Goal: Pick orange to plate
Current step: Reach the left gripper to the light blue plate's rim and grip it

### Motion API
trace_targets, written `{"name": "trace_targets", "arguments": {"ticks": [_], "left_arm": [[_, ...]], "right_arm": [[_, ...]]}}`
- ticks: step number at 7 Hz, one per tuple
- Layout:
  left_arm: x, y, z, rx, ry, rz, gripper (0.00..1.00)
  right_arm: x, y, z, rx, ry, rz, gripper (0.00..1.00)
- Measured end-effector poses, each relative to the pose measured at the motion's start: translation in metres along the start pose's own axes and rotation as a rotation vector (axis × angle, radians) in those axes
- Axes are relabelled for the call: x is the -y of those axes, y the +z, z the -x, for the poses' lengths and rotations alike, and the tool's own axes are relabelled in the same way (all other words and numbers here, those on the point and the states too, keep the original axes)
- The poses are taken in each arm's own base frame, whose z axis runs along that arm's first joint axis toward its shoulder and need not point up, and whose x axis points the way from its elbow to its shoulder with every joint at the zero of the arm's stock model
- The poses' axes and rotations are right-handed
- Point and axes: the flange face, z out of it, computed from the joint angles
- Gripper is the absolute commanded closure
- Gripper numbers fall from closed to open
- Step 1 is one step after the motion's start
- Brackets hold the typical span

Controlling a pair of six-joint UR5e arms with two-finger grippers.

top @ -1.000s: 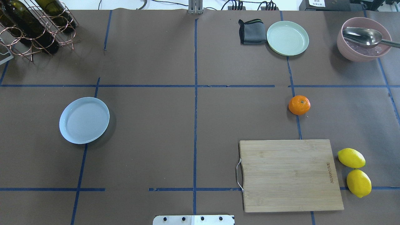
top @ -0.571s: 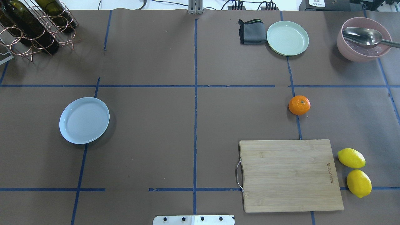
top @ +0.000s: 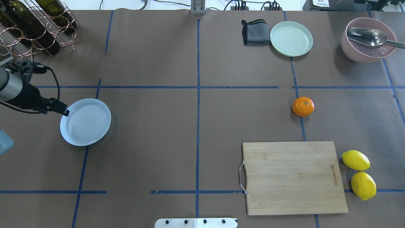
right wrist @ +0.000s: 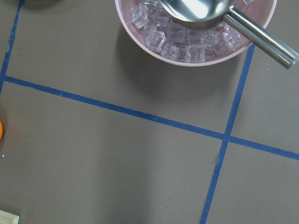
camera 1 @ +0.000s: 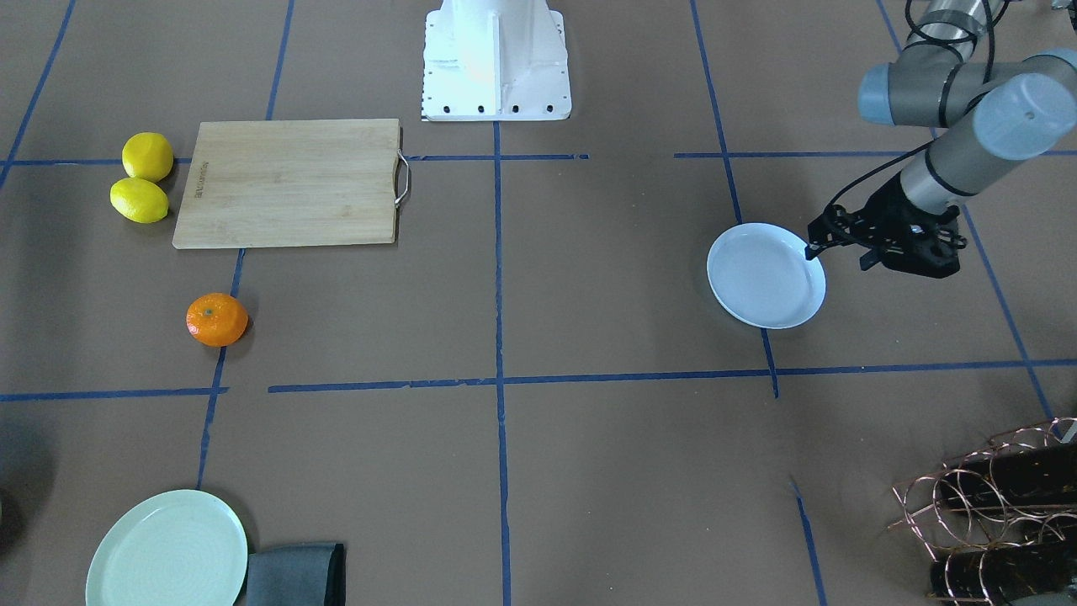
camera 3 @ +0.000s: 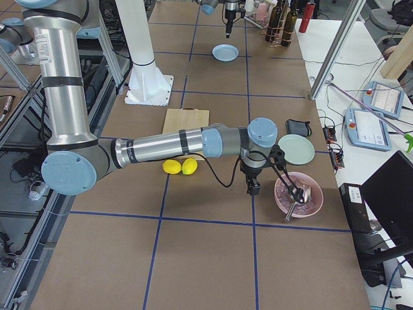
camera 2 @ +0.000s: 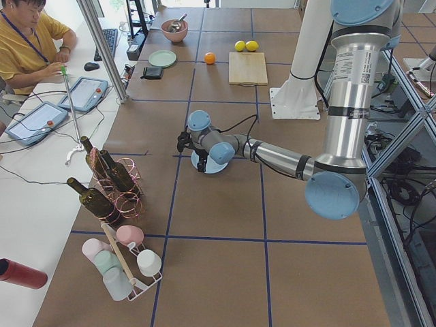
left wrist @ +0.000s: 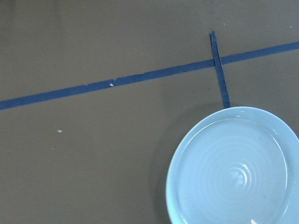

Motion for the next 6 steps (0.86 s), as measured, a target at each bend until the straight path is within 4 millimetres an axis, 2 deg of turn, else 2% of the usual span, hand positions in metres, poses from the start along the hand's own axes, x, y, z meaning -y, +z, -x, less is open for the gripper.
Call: {"name": "trace_targets", "arguments": {"ticks": [1, 3, 4, 5, 6], "left_arm": [[-0.003, 0.016, -0.006, 0.017, -0.04, 0.009, 0.15], [-0.005, 0.028, 0.0, 0.051, -0.07, 0.007, 0.15], [-0.003, 0.036, 0.007, 0.072, -0.078, 0.003, 0.3], [-0.002, 0.042, 0.01, 0.08, -0.084, 0.003, 0.55], [-0.001, 0.045, 0.01, 0.082, -0.087, 0.005, 1.0]], "right_arm": [[-0.002, 0.002, -0.001, 0.001, 0.003, 0.004, 0.0], [-0.003, 0.003, -0.001, 0.002, 0.004, 0.005, 0.0], [-0.003, 0.002, 0.0, 0.002, 0.002, 0.003, 0.0], [-0.003, 0.0, 0.002, 0.002, -0.002, 0.0, 0.0], [-0.003, 0.0, 0.003, 0.002, -0.003, -0.001, 0.0]]}}
